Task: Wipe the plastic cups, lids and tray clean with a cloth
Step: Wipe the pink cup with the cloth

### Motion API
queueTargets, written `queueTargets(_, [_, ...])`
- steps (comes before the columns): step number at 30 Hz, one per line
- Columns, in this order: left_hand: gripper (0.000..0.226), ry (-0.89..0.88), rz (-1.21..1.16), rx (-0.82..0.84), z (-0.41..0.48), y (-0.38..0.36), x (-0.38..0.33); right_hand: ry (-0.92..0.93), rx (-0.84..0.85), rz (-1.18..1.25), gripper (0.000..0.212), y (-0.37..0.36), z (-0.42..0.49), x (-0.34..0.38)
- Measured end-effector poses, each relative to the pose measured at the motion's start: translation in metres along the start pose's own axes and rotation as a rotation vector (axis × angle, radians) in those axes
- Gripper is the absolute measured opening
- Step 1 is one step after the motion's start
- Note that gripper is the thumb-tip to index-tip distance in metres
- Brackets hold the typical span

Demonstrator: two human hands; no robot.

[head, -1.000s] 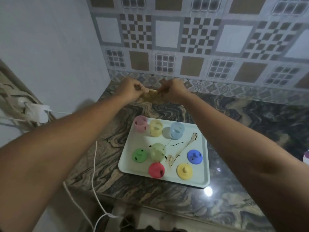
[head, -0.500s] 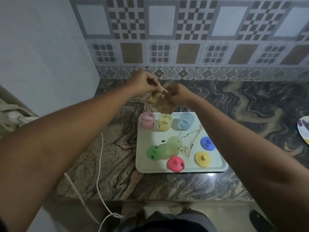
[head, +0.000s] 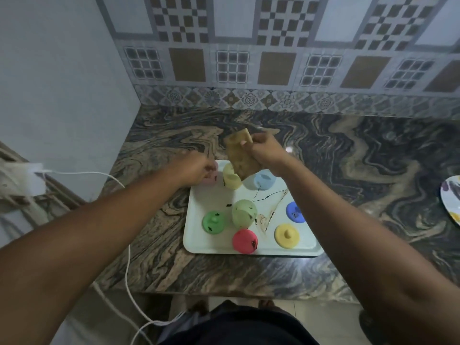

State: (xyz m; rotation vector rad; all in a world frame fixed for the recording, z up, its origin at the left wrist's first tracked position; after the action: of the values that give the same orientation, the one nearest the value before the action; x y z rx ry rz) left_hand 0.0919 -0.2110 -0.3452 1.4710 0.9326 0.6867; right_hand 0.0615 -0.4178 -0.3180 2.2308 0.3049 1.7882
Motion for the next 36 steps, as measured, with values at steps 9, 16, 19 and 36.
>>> queueTargets(9, [0.018,0.029,0.145,0.026,-0.007,-0.009,0.008,0.003,0.027,0.055,0.025,-0.006,-0.002,-0.004])
queueTargets(16, [0.017,0.146,-0.317,-0.020,-0.010,0.054,0.014,0.174,0.009,0.107,0.024,-0.005,-0.008,0.020])
queueTargets(19, [0.015,0.102,-0.421,-0.096,-0.015,0.110,0.003,0.316,-0.029,0.085,0.028,-0.007,-0.015,0.034])
queueTargets(36, [0.023,-0.009,-0.845,-0.381,-0.039,0.216,-0.030,0.748,-0.274,0.216,0.040,0.015,-0.063,0.086])
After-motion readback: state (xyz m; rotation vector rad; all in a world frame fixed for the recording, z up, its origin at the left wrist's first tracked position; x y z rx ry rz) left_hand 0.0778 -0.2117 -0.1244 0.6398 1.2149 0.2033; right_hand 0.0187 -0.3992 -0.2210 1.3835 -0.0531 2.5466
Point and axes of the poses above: each hand's wrist, its own z-axis towards the middle knuckle, its own y-axis out of the back of the hand, x = y × z, the point moved 4 cm from there along z, towards the middle knuckle, and after that the axes turned 5 degrees about y, right-handed, at the moved point
